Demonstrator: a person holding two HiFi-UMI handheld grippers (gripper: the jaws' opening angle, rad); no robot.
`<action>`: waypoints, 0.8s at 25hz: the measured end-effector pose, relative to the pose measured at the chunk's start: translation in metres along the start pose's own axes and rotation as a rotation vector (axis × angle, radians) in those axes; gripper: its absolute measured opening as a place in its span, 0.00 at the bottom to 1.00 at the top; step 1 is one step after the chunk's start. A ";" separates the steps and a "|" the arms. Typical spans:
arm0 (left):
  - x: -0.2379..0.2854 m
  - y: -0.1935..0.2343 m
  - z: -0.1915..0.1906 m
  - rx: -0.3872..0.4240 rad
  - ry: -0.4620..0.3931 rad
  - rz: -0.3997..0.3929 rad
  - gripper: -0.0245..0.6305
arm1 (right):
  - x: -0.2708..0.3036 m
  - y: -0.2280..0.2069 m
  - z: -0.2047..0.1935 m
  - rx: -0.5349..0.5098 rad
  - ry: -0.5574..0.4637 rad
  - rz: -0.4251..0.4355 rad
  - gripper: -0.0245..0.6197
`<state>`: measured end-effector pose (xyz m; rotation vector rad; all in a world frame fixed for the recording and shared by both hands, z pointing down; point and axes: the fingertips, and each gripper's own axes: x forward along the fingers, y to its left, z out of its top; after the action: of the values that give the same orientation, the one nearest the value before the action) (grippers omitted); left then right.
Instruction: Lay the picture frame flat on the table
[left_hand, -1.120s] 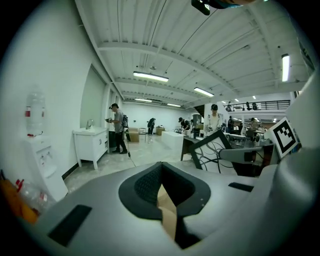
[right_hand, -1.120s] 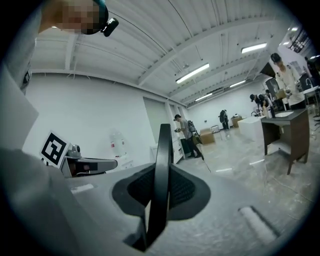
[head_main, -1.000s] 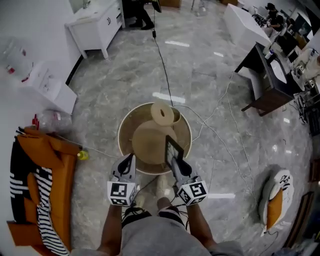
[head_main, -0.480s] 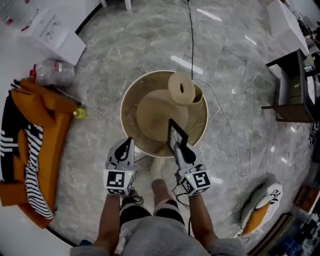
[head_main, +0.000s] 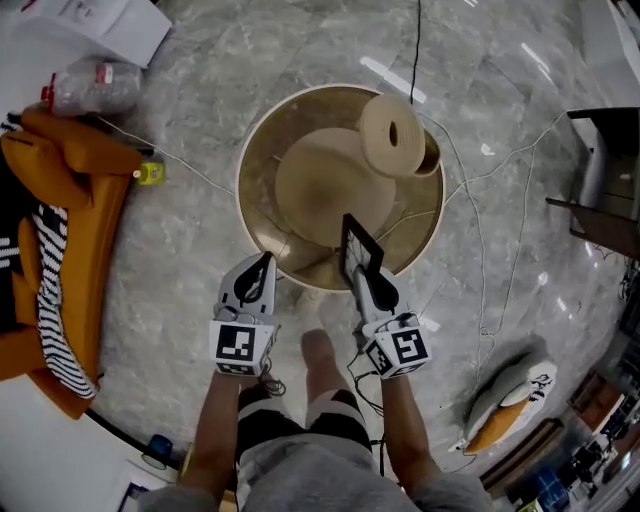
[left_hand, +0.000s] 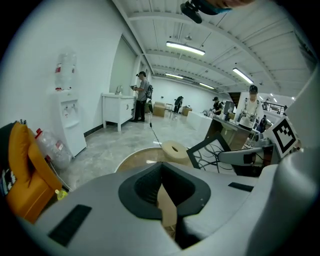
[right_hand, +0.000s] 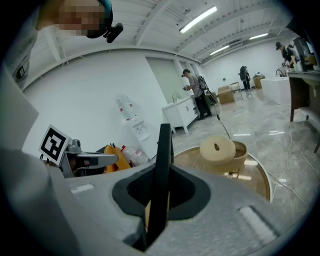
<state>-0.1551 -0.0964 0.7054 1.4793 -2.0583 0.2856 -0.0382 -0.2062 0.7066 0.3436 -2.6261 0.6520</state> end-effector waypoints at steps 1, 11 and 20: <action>0.006 0.001 -0.010 -0.006 0.010 -0.001 0.07 | 0.005 -0.003 -0.010 0.003 0.012 0.003 0.10; 0.056 0.009 -0.093 -0.040 0.083 -0.012 0.07 | 0.047 -0.040 -0.099 0.059 0.098 0.006 0.10; 0.089 0.007 -0.139 -0.061 0.123 -0.023 0.07 | 0.069 -0.062 -0.154 0.061 0.152 0.002 0.11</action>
<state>-0.1348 -0.0965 0.8689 1.4121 -1.9348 0.2945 -0.0283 -0.1938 0.8857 0.2973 -2.4669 0.7303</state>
